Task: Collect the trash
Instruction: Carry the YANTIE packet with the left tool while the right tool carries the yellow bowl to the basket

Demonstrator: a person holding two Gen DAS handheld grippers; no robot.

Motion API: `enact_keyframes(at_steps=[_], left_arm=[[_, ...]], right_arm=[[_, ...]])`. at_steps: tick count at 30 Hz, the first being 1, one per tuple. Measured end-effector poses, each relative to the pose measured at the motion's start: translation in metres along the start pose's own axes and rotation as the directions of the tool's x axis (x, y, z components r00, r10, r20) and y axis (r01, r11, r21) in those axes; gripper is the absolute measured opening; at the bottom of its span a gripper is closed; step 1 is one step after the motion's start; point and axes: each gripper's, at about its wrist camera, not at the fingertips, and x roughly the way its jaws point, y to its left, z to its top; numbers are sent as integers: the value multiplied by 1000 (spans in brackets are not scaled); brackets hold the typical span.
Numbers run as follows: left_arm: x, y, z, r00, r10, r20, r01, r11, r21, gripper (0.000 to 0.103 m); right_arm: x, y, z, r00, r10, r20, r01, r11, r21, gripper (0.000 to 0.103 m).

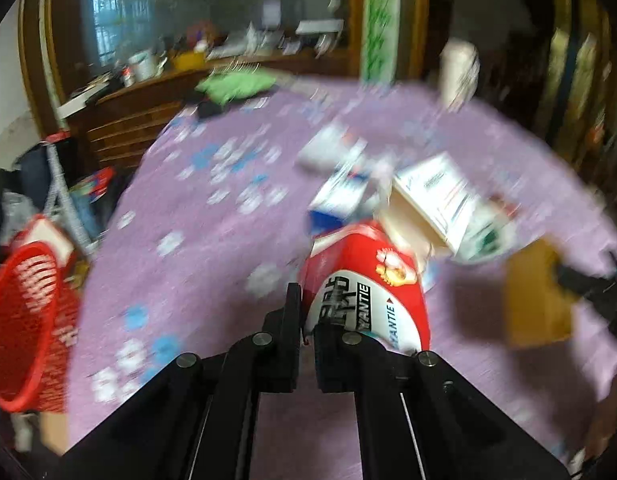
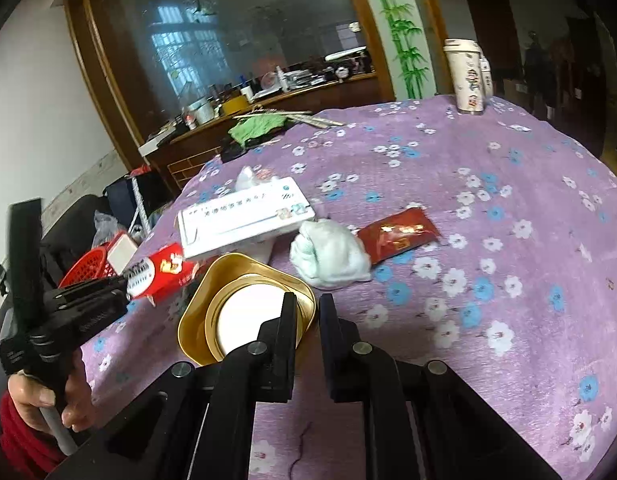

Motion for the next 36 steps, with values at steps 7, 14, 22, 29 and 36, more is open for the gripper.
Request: enact_keyframes(at_steps=[7,14,22,29,36], left_arm=[[-4,37,-17,1000,29,2,-29,999,-33,5],[-10,67,-22,997,14,81,0,985,-174,5],[-31,37,-25,975,-24,223,54,990,-130,5],[-27,34,-26,975,-37,221,70,987,-145,5],[-25,36,-28,974,-57,219,92,984,-153,5]], right_arm=[[3,5,-1,1000,4,-7,-4,1000,-4,12],[5,18,-1,1000,19,-9,-20,1000,-21,12],[7,30,-3,1000,15,3,-15,999,-49,12],[11,33,-5,1000,20,7,-20,999,-49,12],[13,34,-6,1000,22,2,-21,999,-47,12]])
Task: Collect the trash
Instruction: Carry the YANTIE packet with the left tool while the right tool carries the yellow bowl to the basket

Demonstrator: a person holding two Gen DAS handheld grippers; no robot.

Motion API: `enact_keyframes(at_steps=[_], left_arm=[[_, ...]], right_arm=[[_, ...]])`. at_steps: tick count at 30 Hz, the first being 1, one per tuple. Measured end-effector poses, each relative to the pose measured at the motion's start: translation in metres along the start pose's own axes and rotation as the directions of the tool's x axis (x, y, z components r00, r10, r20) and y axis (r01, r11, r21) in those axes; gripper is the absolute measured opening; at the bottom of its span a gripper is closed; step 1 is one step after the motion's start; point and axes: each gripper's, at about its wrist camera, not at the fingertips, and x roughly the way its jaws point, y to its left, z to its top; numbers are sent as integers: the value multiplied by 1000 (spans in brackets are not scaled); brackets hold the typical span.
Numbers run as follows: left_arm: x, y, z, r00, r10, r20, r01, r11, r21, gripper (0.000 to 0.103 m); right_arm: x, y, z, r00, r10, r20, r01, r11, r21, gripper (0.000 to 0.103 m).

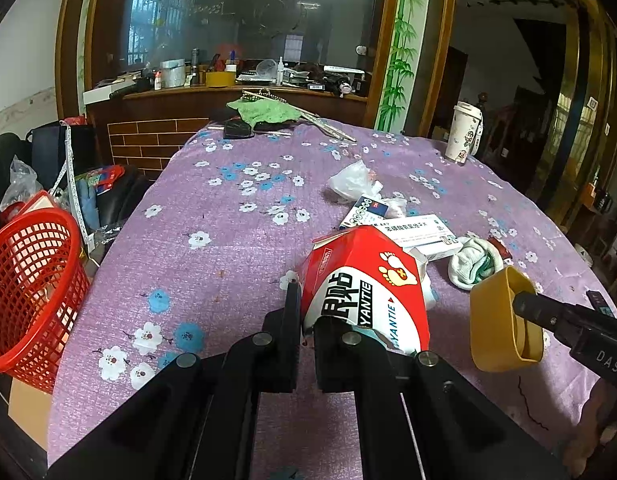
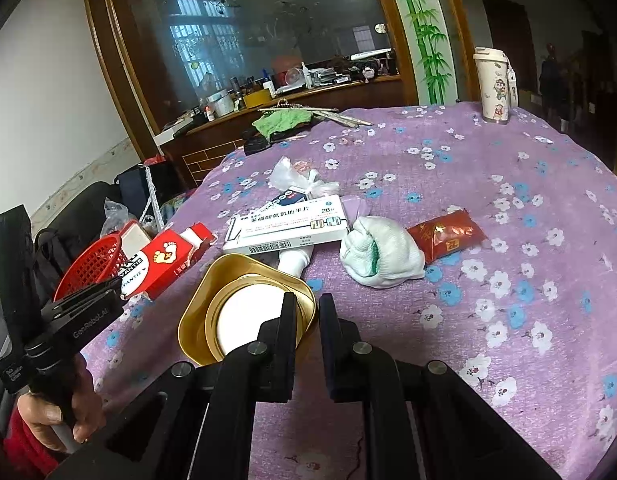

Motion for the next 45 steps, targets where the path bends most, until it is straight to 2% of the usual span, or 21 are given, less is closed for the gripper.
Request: enact_keyframes(at_steps=[12,19,23,45], left_arm=[[-2,-2,-1,1000,-5,10,5,1000,12,5],[-7,-5,-2,1000,22,19,-22,999,26,5],[-10,-5,-2,1000,9,1,-9,1000,14,5],[-35,-4,2,997,70,36,-71,997,34,5]], right_arm=[[1,6,3,1000,1,-2,-1,1000,-10,12],[-3,5,5,1000,2,5,-2,1000,-16,12],[-7,6,6,1000,-3,8,3,1000,-22,12],[-8,29,14,1000,15,4,-15,997,-77,12]])
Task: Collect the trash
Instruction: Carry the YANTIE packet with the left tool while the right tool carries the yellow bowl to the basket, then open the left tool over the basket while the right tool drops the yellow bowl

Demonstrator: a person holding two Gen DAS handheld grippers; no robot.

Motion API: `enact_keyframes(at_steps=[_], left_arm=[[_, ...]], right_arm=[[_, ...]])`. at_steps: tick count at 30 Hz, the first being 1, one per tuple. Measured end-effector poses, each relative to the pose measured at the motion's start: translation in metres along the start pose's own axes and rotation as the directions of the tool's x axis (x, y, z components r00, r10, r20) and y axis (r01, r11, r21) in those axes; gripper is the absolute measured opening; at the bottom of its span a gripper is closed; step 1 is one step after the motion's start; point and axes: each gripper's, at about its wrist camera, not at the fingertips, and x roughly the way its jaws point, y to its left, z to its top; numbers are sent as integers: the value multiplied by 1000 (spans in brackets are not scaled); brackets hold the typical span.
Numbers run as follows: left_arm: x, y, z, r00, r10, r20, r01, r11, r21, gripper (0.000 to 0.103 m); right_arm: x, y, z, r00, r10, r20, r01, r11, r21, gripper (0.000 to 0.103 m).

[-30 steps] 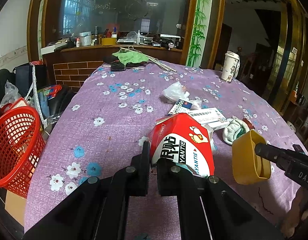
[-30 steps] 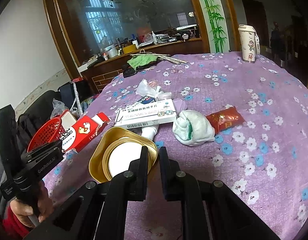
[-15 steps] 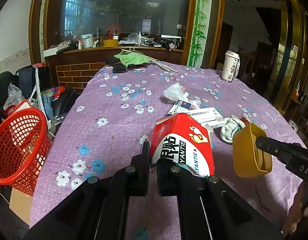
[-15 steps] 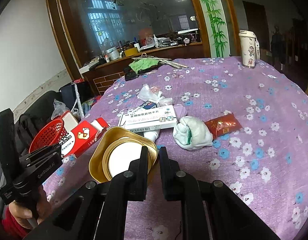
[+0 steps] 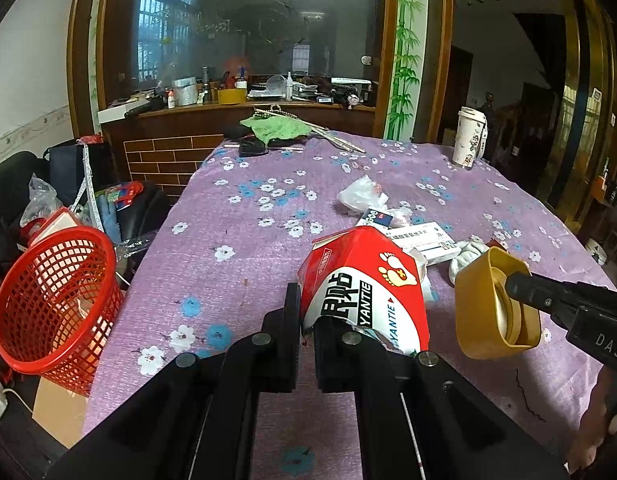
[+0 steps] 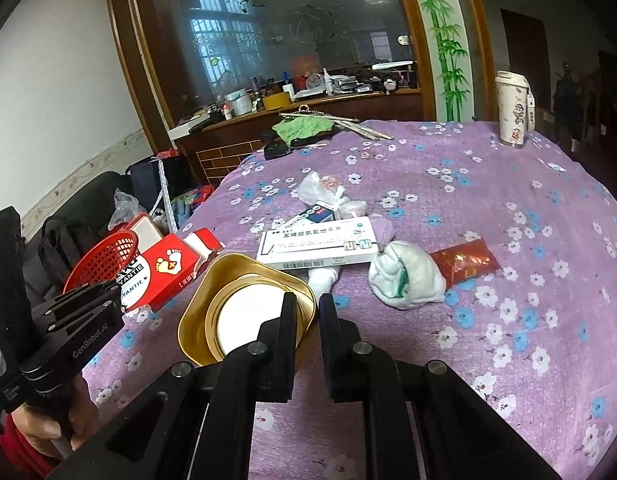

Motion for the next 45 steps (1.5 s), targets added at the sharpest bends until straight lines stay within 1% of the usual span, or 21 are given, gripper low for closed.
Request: enact_keyframes(at_steps=[13,18,22,27,33,38,41,45], left_arm=[[-6,12,-2,1000,10,4,-10,1000,-23,5],[-10,22,1,1000,20,13,-20,999,-33,5],[-19,36,5,999,35,28,-34,998,-54,5],[-34,69,13,996,79,52,-74,992,-102,5],[-49,120,17,986,160,54,-149,975,-165,5],[-60,171,16,968,249,45,-233,947,-219,5],[-64,197,13,957,289,30,-274,930,-244,5],[-67,226,5,943,331,10,-317,909,-270,5]], right_arm=[[5,16,6,1000,12,-13,-12,999,-38,12],[9,25,10,999,28,-22,-29,998,-52,12],[14,36,17,998,48,-31,-50,996,-72,12],[22,57,32,994,96,-50,-101,990,-96,12],[40,102,53,979,179,-93,-191,971,-147,12],[57,149,67,968,225,-108,-243,949,-203,12],[71,178,74,960,252,-122,-274,937,-219,12],[96,215,83,941,295,-164,-327,918,-224,12]])
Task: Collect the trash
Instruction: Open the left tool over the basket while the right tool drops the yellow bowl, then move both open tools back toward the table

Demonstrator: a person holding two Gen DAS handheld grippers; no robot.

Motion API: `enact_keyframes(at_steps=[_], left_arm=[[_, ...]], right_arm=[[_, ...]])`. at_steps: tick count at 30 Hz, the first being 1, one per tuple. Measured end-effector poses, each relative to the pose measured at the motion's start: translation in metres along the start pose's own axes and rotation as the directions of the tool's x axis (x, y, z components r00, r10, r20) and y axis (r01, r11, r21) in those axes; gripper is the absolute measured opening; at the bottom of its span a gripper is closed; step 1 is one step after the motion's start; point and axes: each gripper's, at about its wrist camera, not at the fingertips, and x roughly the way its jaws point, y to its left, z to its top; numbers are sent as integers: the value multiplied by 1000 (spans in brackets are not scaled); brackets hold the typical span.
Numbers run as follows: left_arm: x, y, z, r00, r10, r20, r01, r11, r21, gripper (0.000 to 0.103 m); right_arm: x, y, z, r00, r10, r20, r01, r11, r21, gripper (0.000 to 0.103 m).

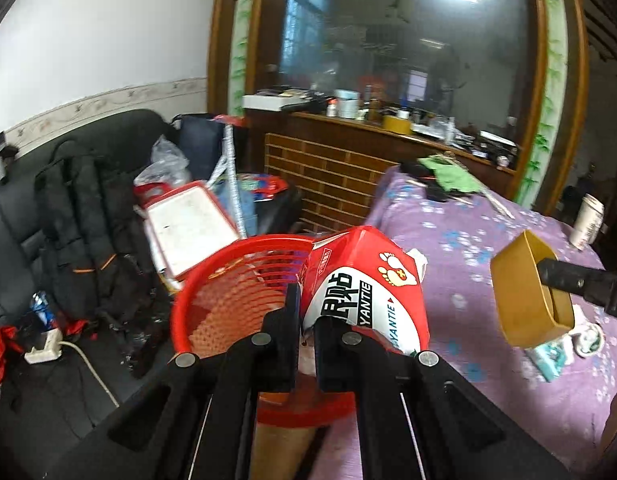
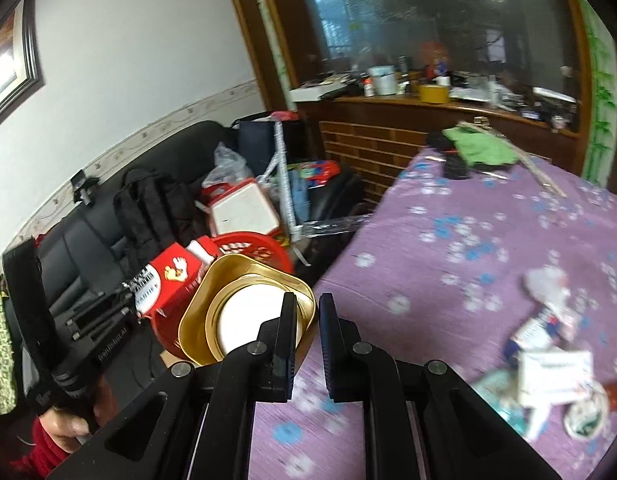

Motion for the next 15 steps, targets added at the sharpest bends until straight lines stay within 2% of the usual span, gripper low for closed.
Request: enact_keyframes(at_steps=[9,11,12,13,15], left_arm=[[26,37,1,998,57,-25,-58,998,-39,6],[31,43,1,998,61,-34,-63,997,-54,19],[33,47,2,997,63,-39,-66,996,-67,43],[32,50,2,997,66,-38,-69,995,-79,59],[28,51,1,998,66,-16,-67,994,-82,59]], right_arm=[[72,44,28,999,18,-48,-20,999,-45,13],[84,49,30,998,17,-61,-20,999,-50,16],[88,50,31,998,15,-63,-18,999,-51,25],[92,51,33,998,21,-64,-24,999,-46,28],[88,48,33,998,39,-48,-40,999,-33,30]])
